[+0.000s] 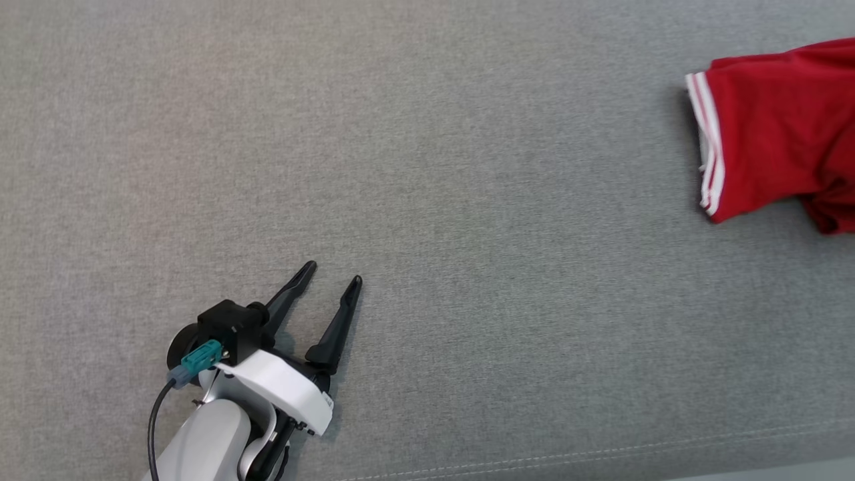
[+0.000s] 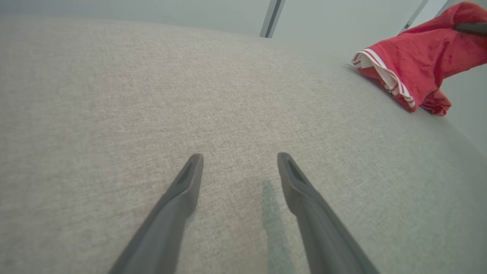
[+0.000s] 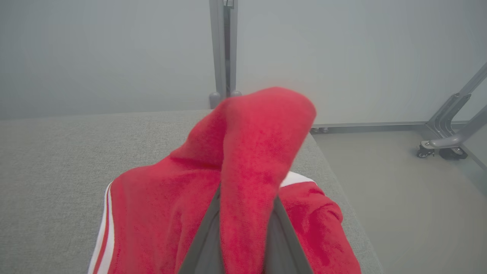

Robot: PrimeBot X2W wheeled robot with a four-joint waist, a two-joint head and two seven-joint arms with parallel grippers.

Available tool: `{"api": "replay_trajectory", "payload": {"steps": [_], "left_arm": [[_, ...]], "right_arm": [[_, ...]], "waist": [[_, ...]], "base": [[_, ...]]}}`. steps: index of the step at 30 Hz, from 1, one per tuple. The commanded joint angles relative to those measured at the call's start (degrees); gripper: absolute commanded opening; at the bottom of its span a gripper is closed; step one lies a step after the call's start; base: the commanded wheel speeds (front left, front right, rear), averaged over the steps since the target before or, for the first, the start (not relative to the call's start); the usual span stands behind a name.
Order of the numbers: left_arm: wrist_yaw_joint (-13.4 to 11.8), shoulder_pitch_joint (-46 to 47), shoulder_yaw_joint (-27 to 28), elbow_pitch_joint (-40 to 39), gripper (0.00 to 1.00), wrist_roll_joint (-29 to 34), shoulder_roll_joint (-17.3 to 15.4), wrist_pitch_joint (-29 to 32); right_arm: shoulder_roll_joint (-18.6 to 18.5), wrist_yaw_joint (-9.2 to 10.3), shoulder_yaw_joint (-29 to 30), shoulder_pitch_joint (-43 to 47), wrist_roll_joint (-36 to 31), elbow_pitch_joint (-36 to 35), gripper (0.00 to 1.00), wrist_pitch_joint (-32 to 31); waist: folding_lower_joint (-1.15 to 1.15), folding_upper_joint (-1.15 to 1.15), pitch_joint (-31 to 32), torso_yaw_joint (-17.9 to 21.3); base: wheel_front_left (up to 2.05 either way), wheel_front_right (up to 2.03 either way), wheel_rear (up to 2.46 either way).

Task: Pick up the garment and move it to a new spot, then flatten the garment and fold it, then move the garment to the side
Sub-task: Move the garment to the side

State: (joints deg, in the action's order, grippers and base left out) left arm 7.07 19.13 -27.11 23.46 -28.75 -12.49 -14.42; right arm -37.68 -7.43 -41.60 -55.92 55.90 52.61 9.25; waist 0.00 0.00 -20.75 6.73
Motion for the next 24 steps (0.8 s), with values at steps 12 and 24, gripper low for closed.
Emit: {"api": "replay_trajectory", "payload": {"steps": [12, 24], "left_arm": [[0.42, 5.19, -0.96, -1.04, 1.0, -0.14, -0.56, -0.58], [0.42, 3.84, 0.86, -2.13, 1.0, 0.95, 0.9, -0.58]], "right_arm": [[-4.44, -0.06, 4.09, -8.13, -8.07, 19.93, 1.0, 3.86], [-3.78, -0.06, 22.44, -4.88, -22.08, 10.13, 1.0, 5.74]], "waist": [[0.0, 0.0, -4.42, -5.58], [0.0, 0.0, -0.15, -7.13]], "base": [[0.0, 0.0, 0.0], [0.0, 0.0, 0.0]]}}
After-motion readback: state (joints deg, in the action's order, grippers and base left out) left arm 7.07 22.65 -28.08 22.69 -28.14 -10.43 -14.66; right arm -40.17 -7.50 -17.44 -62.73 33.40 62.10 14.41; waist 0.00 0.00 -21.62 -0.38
